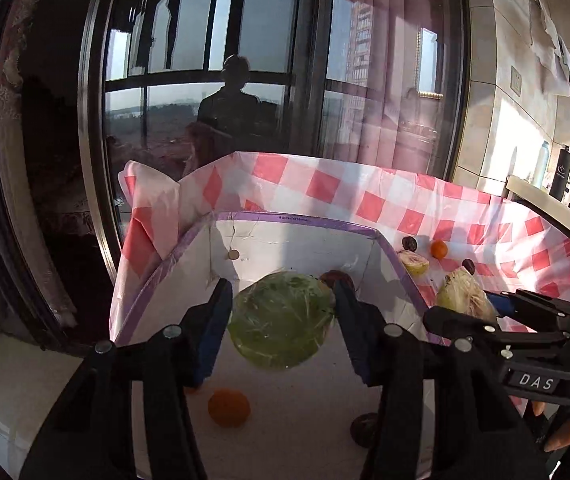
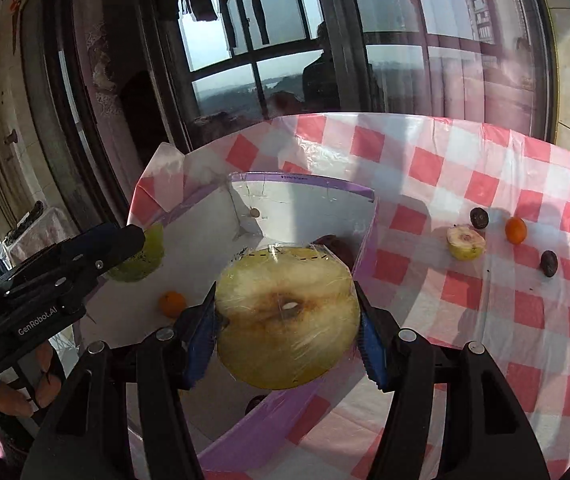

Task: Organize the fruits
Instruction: 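Carry the pear half and green fruit over the white box with both tools, then open both tools to drop the pear half and green fruit into the box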

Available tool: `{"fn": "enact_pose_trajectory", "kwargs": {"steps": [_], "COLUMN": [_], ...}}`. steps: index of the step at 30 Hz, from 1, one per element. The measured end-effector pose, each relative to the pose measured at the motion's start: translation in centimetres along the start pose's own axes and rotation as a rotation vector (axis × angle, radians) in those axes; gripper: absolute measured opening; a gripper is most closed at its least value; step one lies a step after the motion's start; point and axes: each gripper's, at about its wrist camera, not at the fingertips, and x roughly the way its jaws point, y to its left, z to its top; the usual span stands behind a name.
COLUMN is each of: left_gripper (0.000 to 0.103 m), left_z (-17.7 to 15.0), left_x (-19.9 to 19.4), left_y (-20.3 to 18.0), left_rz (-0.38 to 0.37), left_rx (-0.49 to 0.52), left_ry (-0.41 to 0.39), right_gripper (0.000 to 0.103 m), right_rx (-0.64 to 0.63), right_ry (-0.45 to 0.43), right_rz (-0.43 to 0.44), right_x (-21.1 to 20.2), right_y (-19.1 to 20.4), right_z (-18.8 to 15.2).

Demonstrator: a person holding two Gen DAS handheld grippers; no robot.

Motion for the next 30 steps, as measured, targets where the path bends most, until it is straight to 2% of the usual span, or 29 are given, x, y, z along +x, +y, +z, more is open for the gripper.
{"fn": "enact_pose_trajectory", "kwargs": {"steps": [2,5,7,10,11,13,14,16,17,18,19,30], "left_gripper": [0.035,0.033,0.033,0.033,0.035,0.053,0.064,0.064,0.068,0.077,0.079,0.083], "left_z": [0.8,1.3,0.9,-0.1,-0.2,-0.5,-0.6,-0.7,-0.6,-0.5,-0.5,-0.5], "left_x": [1.6,4.4,5.9,6.4,6.1,5.8,5.9,5.8,5.7,5.5,5.4,5.8], "left_y": [1.6,3.2,3.9,5.0,5.3,5.8,6.0,6.5,6.6,6.6,6.4,5.7], "left_rz": [0.028,-0.011,-0.005,-0.024,-0.037,-0.032,-0.030,-0.051,-0.059,-0.062,-0.054,-0.019], "left_rx": [0.028,0.058,0.073,0.038,0.027,0.012,0.001,-0.023,-0.031,-0.034,-0.027,0.008], "left_ry": [0.063,0.188,0.254,0.284,0.274,0.262,0.259,0.253,0.249,0.243,0.237,0.263], "right_gripper": [0.060,0.060,0.060,0.060,0.060,0.060,0.060,0.070,0.077,0.078,0.078,0.083], "right_rx": [-0.115,-0.261,-0.330,-0.380,-0.392,-0.403,-0.405,-0.415,-0.416,-0.411,-0.403,-0.345], "right_ry": [0.092,0.206,0.277,0.350,0.364,0.395,0.406,0.407,0.401,0.395,0.391,0.337], "right_rz": [-0.045,-0.099,-0.137,-0.133,-0.130,-0.122,-0.116,-0.119,-0.122,-0.119,-0.114,-0.092], "right_x": [1.9,4.5,6.2,8.0,8.3,8.9,9.1,9.5,9.4,9.3,9.2,7.9], "right_y": [2.1,4.7,5.8,6.3,6.5,6.8,6.9,7.3,7.3,7.2,7.1,6.6], "right_z": [0.2,-0.1,-0.4,-0.9,-1.1,-1.3,-1.4,-1.5,-1.5,-1.5,-1.5,-1.8]}}
